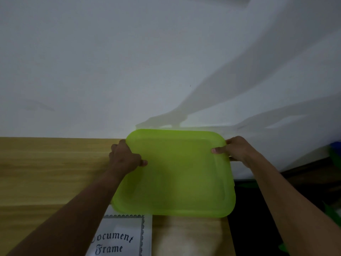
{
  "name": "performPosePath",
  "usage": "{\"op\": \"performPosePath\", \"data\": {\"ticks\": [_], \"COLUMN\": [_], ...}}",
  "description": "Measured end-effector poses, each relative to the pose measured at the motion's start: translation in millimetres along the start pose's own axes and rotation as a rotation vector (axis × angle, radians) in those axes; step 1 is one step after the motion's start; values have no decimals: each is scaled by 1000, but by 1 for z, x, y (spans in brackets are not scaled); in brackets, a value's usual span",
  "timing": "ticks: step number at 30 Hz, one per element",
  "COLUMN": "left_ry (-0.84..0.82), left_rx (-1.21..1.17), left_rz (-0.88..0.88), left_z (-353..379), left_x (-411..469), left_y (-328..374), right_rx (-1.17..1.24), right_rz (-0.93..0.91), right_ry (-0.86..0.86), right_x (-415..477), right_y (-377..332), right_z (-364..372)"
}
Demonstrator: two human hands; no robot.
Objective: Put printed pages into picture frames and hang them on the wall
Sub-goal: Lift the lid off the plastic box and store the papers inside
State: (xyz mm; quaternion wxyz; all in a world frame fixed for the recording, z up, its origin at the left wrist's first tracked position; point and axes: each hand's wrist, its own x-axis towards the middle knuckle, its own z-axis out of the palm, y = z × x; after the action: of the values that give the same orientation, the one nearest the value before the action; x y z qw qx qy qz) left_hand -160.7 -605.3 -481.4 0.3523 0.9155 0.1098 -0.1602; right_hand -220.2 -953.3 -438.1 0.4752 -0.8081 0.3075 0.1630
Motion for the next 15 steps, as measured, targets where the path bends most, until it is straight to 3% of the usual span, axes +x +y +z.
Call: {"op": "performPosePath", "data": {"ticks": [6,12,15], "left_ry": [-73,-52,-8], "left_rx": [-38,-175,-91], "left_rz": [-25,30,50], "left_z": [-8,-15,-17], "left_x": [7,2,-5], "left_y": [1,2,-3], "right_rx": [161,103,57], "right_rz": [-27,-137,-143], "right_ry": [39,124,194], "right_x": [-3,-11,-10], "right_y": [12,17,21], "right_z": [-1,10,16]}}
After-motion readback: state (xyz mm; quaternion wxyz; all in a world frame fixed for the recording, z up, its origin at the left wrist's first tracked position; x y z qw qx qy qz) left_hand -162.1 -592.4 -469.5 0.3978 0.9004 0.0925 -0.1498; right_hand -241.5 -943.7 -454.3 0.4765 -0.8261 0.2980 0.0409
